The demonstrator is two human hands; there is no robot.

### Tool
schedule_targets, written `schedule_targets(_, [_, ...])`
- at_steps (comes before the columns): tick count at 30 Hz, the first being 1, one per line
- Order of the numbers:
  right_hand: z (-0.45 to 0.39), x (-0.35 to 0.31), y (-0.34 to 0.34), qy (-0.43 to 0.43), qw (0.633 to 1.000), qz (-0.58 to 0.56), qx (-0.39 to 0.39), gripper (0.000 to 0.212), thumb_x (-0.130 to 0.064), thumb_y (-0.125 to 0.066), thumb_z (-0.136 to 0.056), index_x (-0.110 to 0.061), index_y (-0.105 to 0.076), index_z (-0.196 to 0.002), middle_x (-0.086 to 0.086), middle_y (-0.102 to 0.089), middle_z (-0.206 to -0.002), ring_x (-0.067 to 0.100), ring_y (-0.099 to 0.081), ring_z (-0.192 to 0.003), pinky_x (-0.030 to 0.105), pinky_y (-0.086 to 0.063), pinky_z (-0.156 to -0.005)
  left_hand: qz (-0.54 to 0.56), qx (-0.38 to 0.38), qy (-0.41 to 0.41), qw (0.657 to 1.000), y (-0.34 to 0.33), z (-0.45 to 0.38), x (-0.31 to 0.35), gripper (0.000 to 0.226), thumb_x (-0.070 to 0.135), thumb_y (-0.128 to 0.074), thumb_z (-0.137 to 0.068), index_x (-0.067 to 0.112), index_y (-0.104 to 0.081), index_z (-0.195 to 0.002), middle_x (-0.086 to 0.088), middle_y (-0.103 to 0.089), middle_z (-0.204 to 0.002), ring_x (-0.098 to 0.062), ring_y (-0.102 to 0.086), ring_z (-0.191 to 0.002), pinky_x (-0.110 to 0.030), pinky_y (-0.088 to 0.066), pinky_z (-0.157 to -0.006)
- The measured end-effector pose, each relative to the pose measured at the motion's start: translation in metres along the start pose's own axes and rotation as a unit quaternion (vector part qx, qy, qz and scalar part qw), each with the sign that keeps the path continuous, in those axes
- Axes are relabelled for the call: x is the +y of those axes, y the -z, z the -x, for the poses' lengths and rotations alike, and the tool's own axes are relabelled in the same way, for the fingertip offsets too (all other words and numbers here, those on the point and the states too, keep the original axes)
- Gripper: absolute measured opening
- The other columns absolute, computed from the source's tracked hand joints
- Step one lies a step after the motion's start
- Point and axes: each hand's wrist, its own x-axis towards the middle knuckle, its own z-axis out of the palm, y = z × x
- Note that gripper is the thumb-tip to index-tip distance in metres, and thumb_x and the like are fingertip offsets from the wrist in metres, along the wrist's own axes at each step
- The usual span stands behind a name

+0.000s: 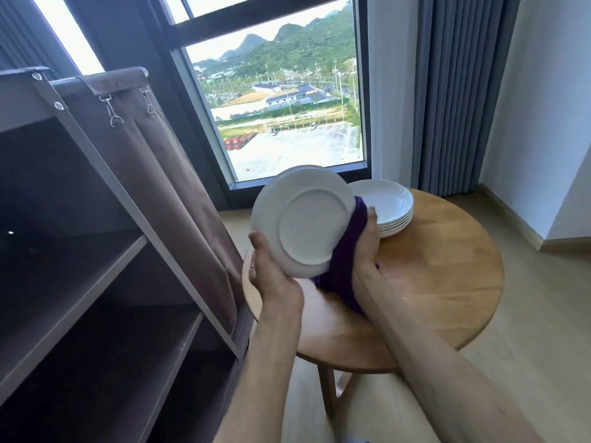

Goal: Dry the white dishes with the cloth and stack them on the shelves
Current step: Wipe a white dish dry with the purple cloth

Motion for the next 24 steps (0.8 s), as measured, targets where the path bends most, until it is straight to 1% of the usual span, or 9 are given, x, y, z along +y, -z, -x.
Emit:
schedule_targets(3, [0.003, 0.012, 0.008, -0.096, 0.99, -0.085, 0.051, 0.048, -0.077, -0.07, -0.062, -0.034, -0.077, -0.082, -0.003, -0.073, -0.095, 0.029, -0.07, -0.1, 0.045, -0.052, -0.092, -0.066, -0.025, 0.021, 0.997, 0.011, 0.0, -0.011, 0.036, 0.045, -0.066, -0.094, 0.014, -0.072, -0.11, 0.004, -0.078, -0.096, -0.012, -0.072, -0.087, -0.027, -0.056, -0.071])
schedule_targets(5, [-0.002, -0.001, 0.013, -0.04, 0.997, -0.059, 0.016, 0.042, -0.061, -0.072, -0.072, -0.02, -0.074, -0.084, 0.001, -0.068, -0.086, 0.025, -0.063, -0.082, 0.036, -0.054, -0.077, -0.168, -0.012, -0.018, 0.985, 0.02, -0.009, 0.001, 0.028, 0.032, -0.061, -0.09, 0.007, -0.071, -0.098, 0.005, -0.065, -0.078, -0.016, -0.058, -0.073, -0.027, -0.043, -0.061])
schedule_targets(7, [-0.008, -0.027, 0.013, 0.043, 0.996, 0.06, -0.041, 0.036, -0.051, -0.068, -0.082, -0.016, -0.062, -0.077, 0.001, -0.054, -0.072, 0.018, -0.049, -0.067, 0.022, -0.043, -0.056, -0.281, -0.041, -0.108, 0.953, 0.023, -0.021, 0.024, 0.023, 0.029, -0.057, -0.075, 0.011, -0.063, -0.087, 0.005, -0.055, -0.078, -0.017, -0.051, -0.074, -0.025, -0.039, -0.059])
schedule_targets(10, [-0.008, -0.055, -0.002, 0.166, 0.934, 0.245, -0.201, 0.049, -0.046, -0.062, -0.094, -0.012, -0.046, -0.062, 0.0, -0.037, -0.057, 0.014, -0.033, -0.054, 0.025, -0.029, -0.049, -0.448, -0.231, -0.161, 0.848, 0.003, -0.031, 0.062, 0.047, 0.049, -0.069, -0.074, 0.018, -0.069, -0.11, 0.006, -0.072, -0.102, -0.002, -0.07, -0.09, -0.018, -0.054, -0.067])
schedule_targets(13, [0.005, -0.068, -0.026, 0.248, 0.847, 0.364, -0.298, 0.062, -0.045, -0.06, -0.095, -0.004, -0.036, -0.055, 0.004, -0.034, -0.053, 0.015, -0.031, -0.051, 0.029, -0.028, -0.052, -0.577, -0.342, -0.134, 0.729, -0.017, -0.028, 0.079, 0.042, 0.048, -0.085, -0.07, 0.018, -0.077, -0.097, -0.001, -0.078, -0.091, -0.018, -0.075, -0.084, -0.041, -0.061, -0.071])
schedule_targets(14, [0.008, -0.07, -0.032, 0.266, 0.837, 0.373, -0.299, 0.063, -0.044, -0.06, -0.095, 0.0, -0.037, -0.056, 0.007, -0.035, -0.054, 0.017, -0.032, -0.052, 0.033, -0.029, -0.054, -0.583, -0.35, -0.139, 0.72, -0.02, -0.025, 0.079, 0.033, 0.04, -0.089, -0.072, 0.015, -0.078, -0.091, -0.004, -0.078, -0.086, -0.022, -0.075, -0.079, -0.046, -0.06, -0.07])
schedule_targets(17, [0.006, -0.068, -0.033, 0.275, 0.867, 0.327, -0.258, 0.062, -0.041, -0.06, -0.097, 0.006, -0.04, -0.061, 0.011, -0.036, -0.058, 0.021, -0.032, -0.057, 0.036, -0.029, -0.058, -0.501, -0.318, -0.139, 0.792, -0.015, -0.018, 0.07, 0.021, 0.025, -0.091, -0.068, 0.012, -0.077, -0.078, -0.007, -0.076, -0.076, -0.022, -0.071, -0.065, -0.043, -0.055, -0.06])
schedule_targets(20, [-0.003, -0.065, -0.023, 0.186, 0.923, 0.266, -0.208, 0.062, -0.041, -0.053, -0.102, 0.017, -0.053, -0.078, 0.01, -0.048, -0.067, 0.02, -0.042, -0.064, 0.033, -0.033, -0.067, -0.395, -0.235, -0.093, 0.883, -0.003, -0.017, 0.063, 0.018, 0.029, -0.089, -0.064, 0.018, -0.079, -0.074, -0.009, -0.076, -0.078, -0.026, -0.069, -0.066, -0.04, -0.057, -0.06])
schedule_targets(24, [-0.007, -0.037, -0.006, 0.007, 0.99, 0.083, -0.109, 0.043, -0.061, -0.061, -0.086, -0.019, -0.062, -0.078, -0.001, -0.058, -0.078, 0.016, -0.054, -0.077, 0.035, -0.04, -0.078, -0.207, -0.143, -0.052, 0.967, 0.001, -0.016, 0.056, 0.018, 0.02, -0.09, -0.067, 0.013, -0.08, -0.081, -0.01, -0.076, -0.086, -0.025, -0.07, -0.073, -0.036, -0.06, -0.066])
